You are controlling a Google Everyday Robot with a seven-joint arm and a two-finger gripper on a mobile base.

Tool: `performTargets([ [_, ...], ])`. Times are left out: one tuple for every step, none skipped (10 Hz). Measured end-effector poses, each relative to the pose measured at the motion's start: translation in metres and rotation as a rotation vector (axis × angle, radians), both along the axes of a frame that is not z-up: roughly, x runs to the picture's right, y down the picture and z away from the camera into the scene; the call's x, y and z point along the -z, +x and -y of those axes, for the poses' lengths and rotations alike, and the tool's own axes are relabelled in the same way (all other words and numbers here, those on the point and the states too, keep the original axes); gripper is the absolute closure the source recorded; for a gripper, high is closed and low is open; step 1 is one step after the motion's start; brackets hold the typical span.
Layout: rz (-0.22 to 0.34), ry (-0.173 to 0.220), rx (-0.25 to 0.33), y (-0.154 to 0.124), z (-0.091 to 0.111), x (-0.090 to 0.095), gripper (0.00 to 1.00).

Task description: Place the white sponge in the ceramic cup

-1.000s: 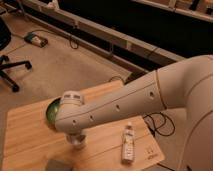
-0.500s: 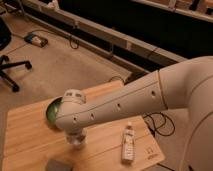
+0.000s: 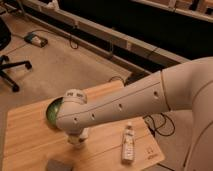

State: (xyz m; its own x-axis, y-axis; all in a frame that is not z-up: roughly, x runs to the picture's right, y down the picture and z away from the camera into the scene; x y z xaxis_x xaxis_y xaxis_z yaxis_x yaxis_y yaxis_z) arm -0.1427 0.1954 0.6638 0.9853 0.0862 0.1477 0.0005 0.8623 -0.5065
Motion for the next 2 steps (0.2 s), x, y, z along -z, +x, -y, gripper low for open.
performTargets([
  [-0.003,-0.005,-0.001,0.0004,-0.0005,-0.0003,0.2],
  [-0.006,-0.01,0.002,0.0016,-0.0003,-0.0019,0.2],
])
